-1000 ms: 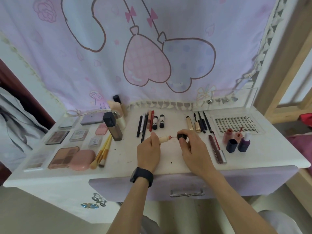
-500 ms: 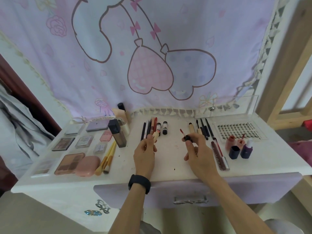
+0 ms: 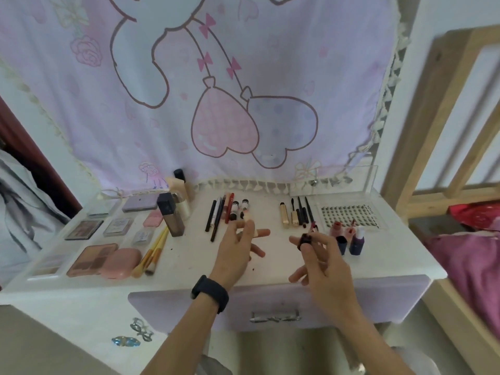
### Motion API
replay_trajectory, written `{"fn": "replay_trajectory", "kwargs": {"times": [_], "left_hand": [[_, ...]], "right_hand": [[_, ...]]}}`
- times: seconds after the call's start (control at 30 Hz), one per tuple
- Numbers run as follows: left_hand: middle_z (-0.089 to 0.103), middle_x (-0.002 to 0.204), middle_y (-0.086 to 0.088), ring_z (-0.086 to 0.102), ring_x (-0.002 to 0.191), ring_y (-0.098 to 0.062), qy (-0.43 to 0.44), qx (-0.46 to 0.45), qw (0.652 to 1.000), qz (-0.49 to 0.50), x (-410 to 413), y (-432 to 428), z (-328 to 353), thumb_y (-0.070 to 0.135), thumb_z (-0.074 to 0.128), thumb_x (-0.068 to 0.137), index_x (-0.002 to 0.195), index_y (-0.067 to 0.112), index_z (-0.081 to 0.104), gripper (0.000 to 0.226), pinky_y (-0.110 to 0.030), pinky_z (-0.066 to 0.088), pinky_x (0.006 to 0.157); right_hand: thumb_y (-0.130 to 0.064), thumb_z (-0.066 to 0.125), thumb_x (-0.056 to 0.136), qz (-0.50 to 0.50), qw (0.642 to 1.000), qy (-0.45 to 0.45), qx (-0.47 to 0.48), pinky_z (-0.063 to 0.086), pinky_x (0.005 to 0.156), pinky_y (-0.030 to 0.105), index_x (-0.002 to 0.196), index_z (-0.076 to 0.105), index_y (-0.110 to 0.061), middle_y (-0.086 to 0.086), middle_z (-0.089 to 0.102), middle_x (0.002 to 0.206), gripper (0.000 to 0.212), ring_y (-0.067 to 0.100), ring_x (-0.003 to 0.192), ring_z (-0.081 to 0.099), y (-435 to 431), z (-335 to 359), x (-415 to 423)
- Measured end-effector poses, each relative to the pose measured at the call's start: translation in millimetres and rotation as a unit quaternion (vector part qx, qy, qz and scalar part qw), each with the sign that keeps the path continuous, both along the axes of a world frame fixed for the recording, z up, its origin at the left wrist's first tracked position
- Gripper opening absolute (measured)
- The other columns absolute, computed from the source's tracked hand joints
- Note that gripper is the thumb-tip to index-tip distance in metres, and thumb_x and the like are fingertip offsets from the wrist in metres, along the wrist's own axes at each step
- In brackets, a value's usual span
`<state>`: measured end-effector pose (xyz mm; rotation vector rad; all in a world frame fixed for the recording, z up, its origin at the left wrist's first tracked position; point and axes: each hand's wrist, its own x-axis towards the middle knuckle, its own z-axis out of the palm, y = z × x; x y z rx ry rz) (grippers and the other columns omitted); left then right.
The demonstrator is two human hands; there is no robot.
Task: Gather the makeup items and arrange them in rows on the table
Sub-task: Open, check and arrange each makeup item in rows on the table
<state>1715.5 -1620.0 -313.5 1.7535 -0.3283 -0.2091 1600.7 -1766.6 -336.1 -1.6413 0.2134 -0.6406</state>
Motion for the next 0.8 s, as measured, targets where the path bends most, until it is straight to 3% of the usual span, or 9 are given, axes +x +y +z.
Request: {"fn": "replay_trajectory", "kwargs": {"times": [0.13, 0.27, 0.37, 0.47, 0.53, 0.63, 0.8], "left_hand": [[0.07, 0.099, 0.015, 0.063, 0.08, -0.001, -0.061, 0.021, 0.997, -0.037, -29, -34, 1, 0.048, 0.05, 0.099, 0.101, 0.028, 0.061, 0.023, -0.015, 0.045, 0.067], [0.067, 0.091, 0.015, 0.057, 0.083, 0.004, -0.134, 0.056, 0.987, -0.064, -51, -69, -3, 0.049, 0.059, 0.094, 0.096, 0.036, 0.064, 0.014, -0.007, 0.042, 0.07], [0.066, 0.084, 0.019, 0.058, 0.081, 0.002, -0.176, 0.126, 0.972, -0.088, -61, -91, -12, 0.055, 0.057, 0.093, 0.093, 0.037, 0.064, 0.019, -0.011, 0.042, 0.067], [0.062, 0.083, 0.026, 0.052, 0.083, -0.001, -0.261, 0.224, 0.936, -0.082, -66, -110, -20, 0.062, 0.05, 0.092, 0.095, 0.04, 0.066, 0.027, -0.025, 0.043, 0.075], [0.065, 0.091, 0.024, 0.049, 0.095, -0.007, -0.296, 0.286, 0.909, -0.063, -68, -118, -25, 0.066, 0.048, 0.092, 0.103, 0.041, 0.069, 0.035, -0.031, 0.036, 0.082], [0.062, 0.1, 0.019, 0.043, 0.102, -0.01, -0.323, 0.334, 0.885, -0.022, -72, -124, -30, 0.069, 0.047, 0.089, 0.107, 0.043, 0.072, 0.04, -0.031, 0.028, 0.083], [0.058, 0.101, 0.016, 0.041, 0.103, -0.013, -0.321, 0.383, 0.866, -0.009, -74, -125, -32, 0.068, 0.046, 0.09, 0.106, 0.044, 0.072, 0.039, -0.033, 0.028, 0.089]], "right_hand": [[-0.055, 0.061, 0.084, -0.063, 0.997, 0.041, -0.011, 0.054, 0.057, 0.024, 0.097, 0.055, -0.057, -0.022, 0.071, 0.109, 0.014, 0.018, 0.064, 0.073, -44, -9, -42], [-0.048, 0.066, 0.09, -0.155, 0.98, 0.081, -0.089, 0.045, 0.07, 0.017, 0.098, 0.058, -0.056, -0.032, 0.065, 0.102, 0.014, -0.002, 0.086, 0.064, -92, -29, -58], [-0.045, 0.068, 0.092, -0.189, 0.963, 0.123, -0.149, 0.045, 0.072, 0.016, 0.099, 0.058, -0.051, -0.028, 0.068, 0.095, 0.014, -0.006, 0.088, 0.062, -114, -41, -58], [-0.041, 0.068, 0.094, -0.192, 0.944, 0.143, -0.225, 0.052, 0.081, 0.029, 0.109, 0.066, -0.038, -0.023, 0.068, 0.099, 0.016, 0.004, 0.093, 0.061, -122, -47, -54], [-0.04, 0.067, 0.094, -0.19, 0.934, 0.151, -0.263, 0.051, 0.085, 0.036, 0.111, 0.07, -0.032, -0.019, 0.07, 0.102, 0.019, 0.01, 0.098, 0.055, -123, -47, -50], [-0.04, 0.068, 0.093, -0.2, 0.922, 0.15, -0.297, 0.048, 0.087, 0.04, 0.111, 0.072, -0.029, -0.014, 0.071, 0.105, 0.022, 0.009, 0.097, 0.048, -122, -47, -47], [-0.038, 0.074, 0.09, -0.211, 0.919, 0.141, -0.301, 0.046, 0.087, 0.038, 0.11, 0.074, -0.026, -0.01, 0.068, 0.1, 0.024, 0.01, 0.095, 0.046, -121, -50, -47]]}}
